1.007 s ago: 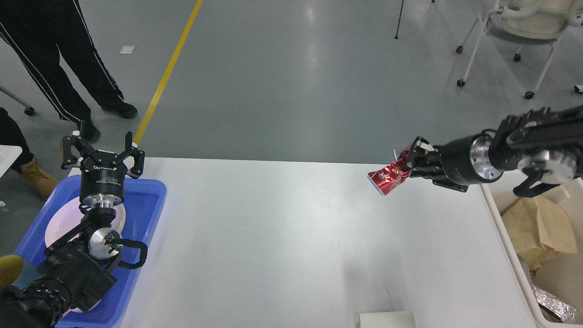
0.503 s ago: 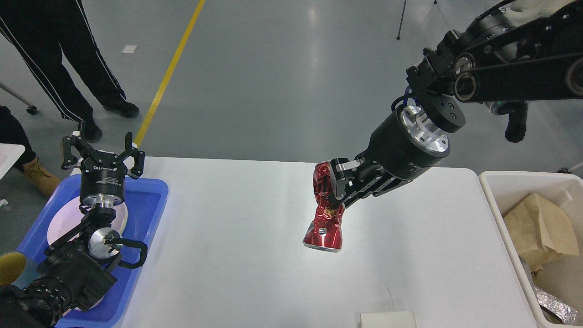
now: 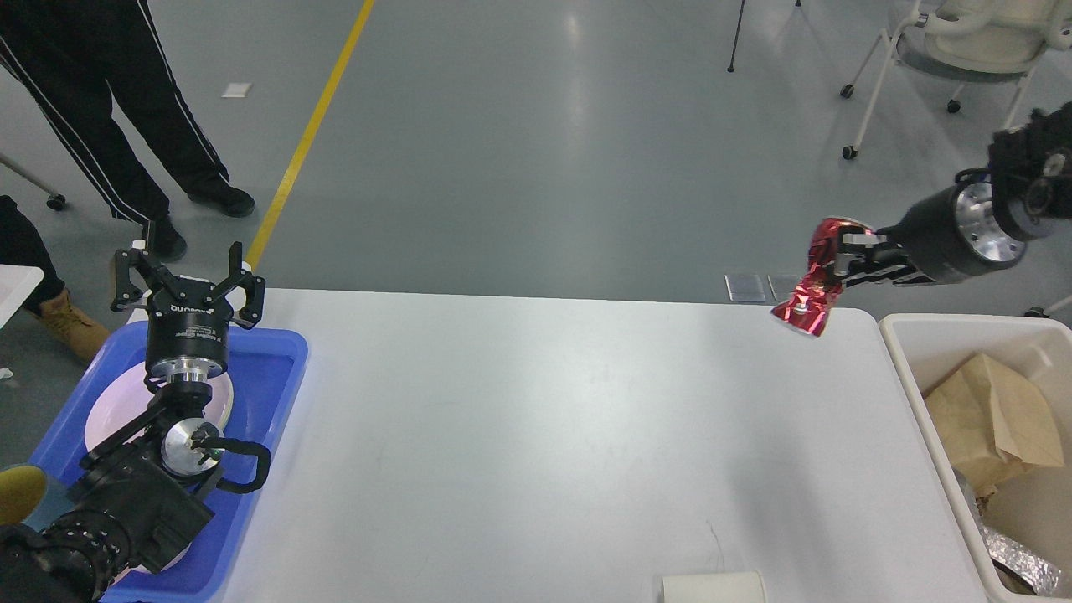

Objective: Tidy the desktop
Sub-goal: 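Carry the red wrapper into the white bin and release it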

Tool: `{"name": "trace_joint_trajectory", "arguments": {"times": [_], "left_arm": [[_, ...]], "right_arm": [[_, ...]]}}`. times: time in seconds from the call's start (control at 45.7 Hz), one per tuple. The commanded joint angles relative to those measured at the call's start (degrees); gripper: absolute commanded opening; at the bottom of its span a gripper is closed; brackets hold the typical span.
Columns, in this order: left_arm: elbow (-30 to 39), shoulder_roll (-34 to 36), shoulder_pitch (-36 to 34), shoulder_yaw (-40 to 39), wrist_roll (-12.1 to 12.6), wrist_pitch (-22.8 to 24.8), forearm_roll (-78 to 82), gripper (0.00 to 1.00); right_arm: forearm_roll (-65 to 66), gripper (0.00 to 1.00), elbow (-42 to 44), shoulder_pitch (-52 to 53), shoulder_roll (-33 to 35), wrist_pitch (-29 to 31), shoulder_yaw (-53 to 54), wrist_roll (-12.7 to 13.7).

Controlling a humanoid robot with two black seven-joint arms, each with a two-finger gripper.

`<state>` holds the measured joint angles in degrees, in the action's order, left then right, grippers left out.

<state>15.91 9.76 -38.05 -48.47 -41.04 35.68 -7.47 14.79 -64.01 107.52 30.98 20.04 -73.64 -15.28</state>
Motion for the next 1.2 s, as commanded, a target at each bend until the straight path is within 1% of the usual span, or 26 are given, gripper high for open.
{"name": "trace_joint_trajectory", "arguments": {"times": [0.0,0.044,0.109,0.153,0.175,0.197,0.263,0.284,0.306,0.328,0.372,0.459,0.525,0.613,0.656,0.678,0.7,0.722,0.744,0.766,0.788,1.072,1.182], "left_arm": [[0.0,-0.01,0.0,-0.05,0.0,0.0,0.0,0.97],[0.0,-0.01,0.0,-0.05,0.0,0.0,0.0,0.97],[0.0,-0.01,0.0,-0.05,0.0,0.0,0.0,0.97],[0.0,-0.01,0.0,-0.05,0.0,0.0,0.0,0.97],[0.0,-0.1,0.0,-0.05,0.0,0.0,0.0,0.97],[0.0,-0.1,0.0,-0.05,0.0,0.0,0.0,0.97],[0.0,-0.01,0.0,0.04,0.0,0.0,0.0,0.97],[0.0,-0.01,0.0,0.04,0.0,0.0,0.0,0.97],[0.0,-0.01,0.0,-0.05,0.0,0.0,0.0,0.97],[0.0,-0.01,0.0,-0.05,0.0,0.0,0.0,0.97],[0.0,-0.01,0.0,-0.05,0.0,0.0,0.0,0.97],[0.0,-0.01,0.0,-0.05,0.0,0.0,0.0,0.97],[0.0,-0.01,0.0,-0.05,0.0,0.0,0.0,0.97],[0.0,-0.01,0.0,-0.05,0.0,0.0,0.0,0.97],[0.0,-0.01,0.0,-0.05,0.0,0.0,0.0,0.97],[0.0,-0.01,0.0,0.04,0.0,0.0,0.0,0.97],[0.0,-0.01,0.0,-0.05,0.0,0.0,0.0,0.97],[0.0,-0.01,0.0,-0.05,-0.09,0.0,0.0,0.97],[0.0,-0.01,0.0,0.04,0.0,0.0,0.0,0.97],[0.0,-0.01,0.0,-0.05,-0.09,0.0,0.0,0.97],[0.0,-0.01,0.0,0.04,0.0,0.0,0.0,0.97],[0.0,-0.01,0.0,-0.05,0.0,0.0,0.0,0.97],[0.0,-0.1,0.0,-0.05,0.0,0.0,0.0,0.97]], "right_arm": [[-0.29,0.0,17.92,-18.01,3.03,-8.08,0.33,0.17],[-1.43,0.0,24.51,-24.17,3.12,-10.71,1.21,0.51],[-6.6,0.0,33.39,-33.74,2.69,-14.67,3.32,1.04],[-11.78,0.0,37.09,-40.51,2.24,-17.92,4.37,2.53],[-14.33,0.0,38.15,-44.03,1.98,-20.02,4.29,4.1],[-16.7,0.0,39.12,-47.45,1.63,-22.22,4.29,6.3],[-23.82,0.0,41.76,-57.21,1.98,-29.69,4.91,13.77],[-26.11,0.0,43.86,-59.77,2.15,-31.8,4.99,15.79],[-28.04,0.0,46.49,-62.14,2.15,-33.3,5.25,17.03],[-29.89,0.0,48.95,-64.08,1.55,-33.92,5.52,17.48],[-32.62,0.0,53.35,-67.51,0.05,-34.63,6.31,17.57],[-35.09,0.0,58.37,-73.58,-3.55,-35.33,9.03,18.44],[-34.22,0.0,59.43,-76.66,-4.17,-36.39,11.05,19.15],[-34.13,0.0,59.52,-77.28,-4.35,-37.36,12.38,20.64],[-34.13,0.0,59.61,-77.28,-4.26,-37.45,12.11,20.64],[-34.13,0.13,59.61,-77.28,-4.26,-37.45,12.03,20.56],[-34.13,0.43,59.61,-77.28,-4.26,-37.45,12.11,20.47],[-34.04,0.93,59.61,-77.28,-4.26,-37.36,11.94,20.47],[-33.95,1.0,59.61,-77.28,-4.26,-37.27,11.85,20.64],[-33.78,0.97,59.61,-77.28,-4.26,-37.27,11.94,20.56],[-33.43,1.0,59.61,-77.28,-4.17,-37.27,11.85,20.56],[-32.99,1.0,59.61,-76.93,-5.4,-36.92,12.46,20.64],[-32.9,1.0,59.61,-73.95,-6.11,-36.92,12.46,20.64]]}}
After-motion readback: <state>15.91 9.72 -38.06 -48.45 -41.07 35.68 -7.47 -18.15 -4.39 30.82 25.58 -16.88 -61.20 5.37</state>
